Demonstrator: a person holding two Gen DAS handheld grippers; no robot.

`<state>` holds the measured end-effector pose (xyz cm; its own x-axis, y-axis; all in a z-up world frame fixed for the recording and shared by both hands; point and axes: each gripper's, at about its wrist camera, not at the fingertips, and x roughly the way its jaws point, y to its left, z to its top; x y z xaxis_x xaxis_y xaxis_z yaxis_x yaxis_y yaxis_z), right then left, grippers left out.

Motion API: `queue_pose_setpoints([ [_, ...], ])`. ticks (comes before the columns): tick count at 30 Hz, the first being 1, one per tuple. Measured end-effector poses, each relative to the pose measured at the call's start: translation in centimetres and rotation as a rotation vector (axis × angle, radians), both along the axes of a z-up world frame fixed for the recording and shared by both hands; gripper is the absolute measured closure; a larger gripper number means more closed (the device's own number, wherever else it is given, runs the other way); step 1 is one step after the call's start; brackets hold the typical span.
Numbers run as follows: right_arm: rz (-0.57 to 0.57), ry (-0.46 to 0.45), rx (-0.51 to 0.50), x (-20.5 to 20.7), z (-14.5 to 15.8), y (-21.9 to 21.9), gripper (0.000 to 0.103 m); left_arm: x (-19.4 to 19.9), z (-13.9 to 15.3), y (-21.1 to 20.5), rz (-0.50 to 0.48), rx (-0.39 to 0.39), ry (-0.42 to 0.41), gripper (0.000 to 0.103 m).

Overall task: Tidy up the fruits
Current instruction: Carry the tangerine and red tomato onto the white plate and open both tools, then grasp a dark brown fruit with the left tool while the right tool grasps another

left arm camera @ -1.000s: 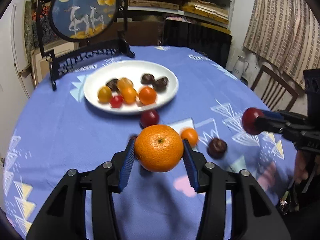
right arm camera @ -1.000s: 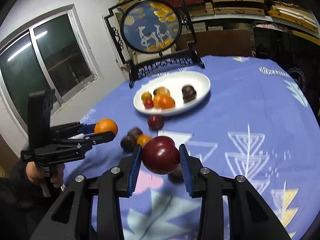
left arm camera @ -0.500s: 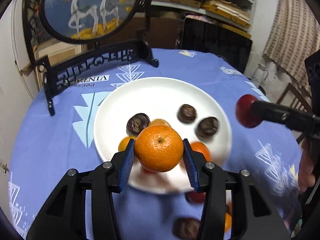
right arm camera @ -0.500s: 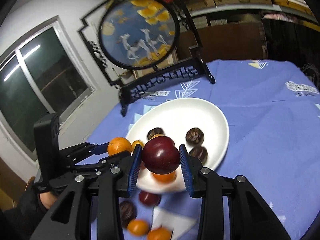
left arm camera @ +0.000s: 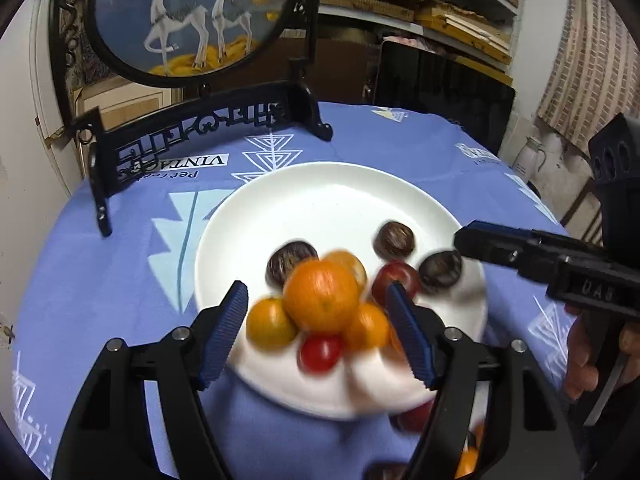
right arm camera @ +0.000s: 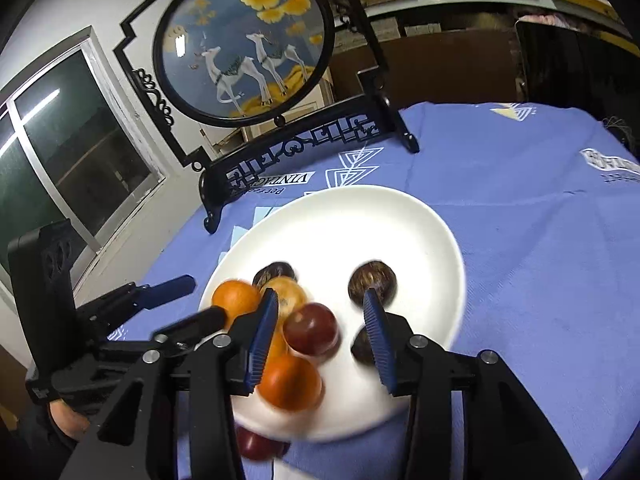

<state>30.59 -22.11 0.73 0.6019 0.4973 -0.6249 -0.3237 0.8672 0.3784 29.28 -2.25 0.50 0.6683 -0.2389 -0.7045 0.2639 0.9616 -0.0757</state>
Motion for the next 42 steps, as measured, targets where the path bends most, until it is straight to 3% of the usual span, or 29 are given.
queue_pose_setpoints([
  [7, -0.015, -0.003, -0.007, -8.7, -0.4, -3.2, 0.052, -10.0, -0.8, -0.8, -0.117, 0.071, -0.013, 0.030],
  [12, -0.043, 0.006, 0.038, -14.1, -1.6, -5.5, 0.052, -14.9, -3.2, -1.2, -0.143, 0.077, 0.033, 0.038],
  [18, -0.064, 0.039, 0.038, -17.5, -2.9, -6.8, 0.052, -15.1, -5.5, -3.0, -0.134, 0.133, 0.071, 0.043],
  [21, -0.071, 0.043, 0.024, -18.5, -3.1, -7.0, 0.052, -14.4, -6.1, -3.7, -0.135, 0.133, 0.100, 0.052],
  [24, -0.074, 0.043, 0.011, -19.1, -3.3, -7.1, 0.052, -14.2, -6.6, -4.3, -0.142, 0.137, 0.117, 0.067],
  [36, -0.030, 0.077, -0.054, -19.5, -4.4, -6.1, 0.052, -17.1, -4.8, -2.1, -0.148, 0.009, 0.073, 0.068],
  [42, -0.004, 0.068, -0.221, -19.2, -4.9, -3.0, 0.052, -18.1, -4.0, -0.7, -0.128, -0.014, 0.060, 0.068],
])
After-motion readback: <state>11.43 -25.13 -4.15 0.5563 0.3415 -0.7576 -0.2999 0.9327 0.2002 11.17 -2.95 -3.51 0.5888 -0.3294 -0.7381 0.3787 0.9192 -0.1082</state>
